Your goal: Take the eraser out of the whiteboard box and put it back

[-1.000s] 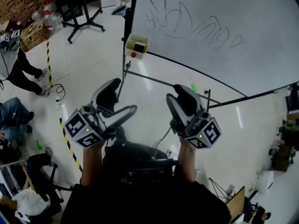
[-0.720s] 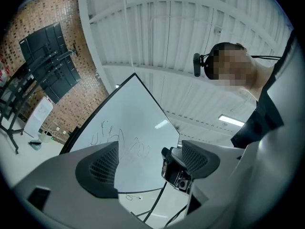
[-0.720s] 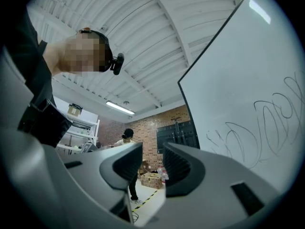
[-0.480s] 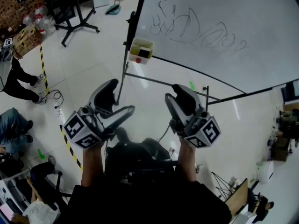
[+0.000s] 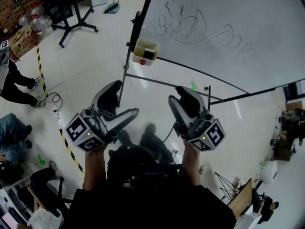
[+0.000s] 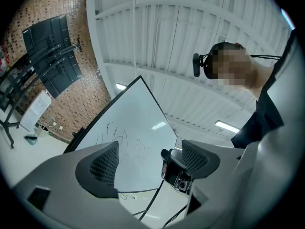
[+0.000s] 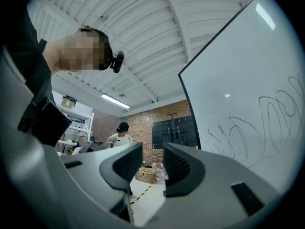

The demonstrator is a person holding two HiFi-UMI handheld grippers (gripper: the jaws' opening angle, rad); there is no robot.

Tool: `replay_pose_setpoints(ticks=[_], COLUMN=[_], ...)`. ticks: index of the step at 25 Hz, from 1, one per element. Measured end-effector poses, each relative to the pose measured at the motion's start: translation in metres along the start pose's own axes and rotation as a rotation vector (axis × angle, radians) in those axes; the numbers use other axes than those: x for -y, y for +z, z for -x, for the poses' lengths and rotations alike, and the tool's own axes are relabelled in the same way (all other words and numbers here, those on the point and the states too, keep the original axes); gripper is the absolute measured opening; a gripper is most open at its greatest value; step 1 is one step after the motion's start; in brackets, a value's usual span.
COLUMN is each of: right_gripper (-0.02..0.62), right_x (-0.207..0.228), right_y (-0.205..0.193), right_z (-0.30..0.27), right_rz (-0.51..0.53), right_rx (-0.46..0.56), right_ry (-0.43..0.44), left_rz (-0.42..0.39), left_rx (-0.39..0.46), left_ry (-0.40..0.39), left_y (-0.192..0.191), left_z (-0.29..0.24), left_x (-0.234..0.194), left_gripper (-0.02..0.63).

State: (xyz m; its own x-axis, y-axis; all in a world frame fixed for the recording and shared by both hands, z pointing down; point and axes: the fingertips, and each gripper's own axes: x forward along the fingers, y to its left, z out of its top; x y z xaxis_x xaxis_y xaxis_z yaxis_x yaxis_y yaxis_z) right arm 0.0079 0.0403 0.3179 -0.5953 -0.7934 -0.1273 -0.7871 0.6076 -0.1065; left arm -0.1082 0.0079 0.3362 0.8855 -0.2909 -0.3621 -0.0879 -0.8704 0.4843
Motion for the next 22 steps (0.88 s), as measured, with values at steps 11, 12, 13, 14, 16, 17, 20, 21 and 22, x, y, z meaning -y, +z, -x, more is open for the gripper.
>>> replay_pose_setpoints(ticks=[11,12,13,14,16,17,20,21,22], right_gripper=[0.140,0.140,0.140,0.140,0.140,0.140,0.140,0.140,0.140], right_x=[0.022,0.026,0.032,0.038,0.051,0.058,0.080,0.087,0.095], right_y=[-0.010,-0.012,-0.012,-0.013,-0.014,-0.014,-0.013,-0.013,-0.012], right_z=[-0.007,-0.008,-0.008,-0.009,-0.012,-0.013,-0.021,-0.024,-0.026], right_rz=[-0.017,-0.018,-0.020,-0.024,-0.035,-0.042,-0.053,-0.053,-0.054], right_rx=[-0.016,-0.015,-0.010,-0.004,0.007,0.012,0.024,0.027,0.030], right_ry=[0.016,0.018,0.022,0.025,0.032,0.037,0.060,0.069,0.076], left_rz=[-0.010,-0.014,-0.020,-0.027,-0.047,-0.057,-0.080,-0.083,-0.087], left_rx=[-0.013,-0.018,-0.021,-0.023,-0.025,-0.026,-0.032,-0.039,-0.045], left_ry=[0.025,0.028,0.032,0.038,0.054,0.064,0.095,0.100,0.105], left_y=[-0.003,-0.004,-0.005,-0.005,-0.004,-0.004,0.000,0.000,0.000], left_z=[-0.013,-0.015,-0.019,-0.023,-0.033,-0.038,-0.055,-0.059,-0.064], left_x=[-0.015,-0.017,-0.020,-0.023,-0.030,-0.034,-0.044,-0.047,-0.051], left_gripper=[0.414,0.414,0.414,0.414,0.414,0.414,0.414,0.414,0.414])
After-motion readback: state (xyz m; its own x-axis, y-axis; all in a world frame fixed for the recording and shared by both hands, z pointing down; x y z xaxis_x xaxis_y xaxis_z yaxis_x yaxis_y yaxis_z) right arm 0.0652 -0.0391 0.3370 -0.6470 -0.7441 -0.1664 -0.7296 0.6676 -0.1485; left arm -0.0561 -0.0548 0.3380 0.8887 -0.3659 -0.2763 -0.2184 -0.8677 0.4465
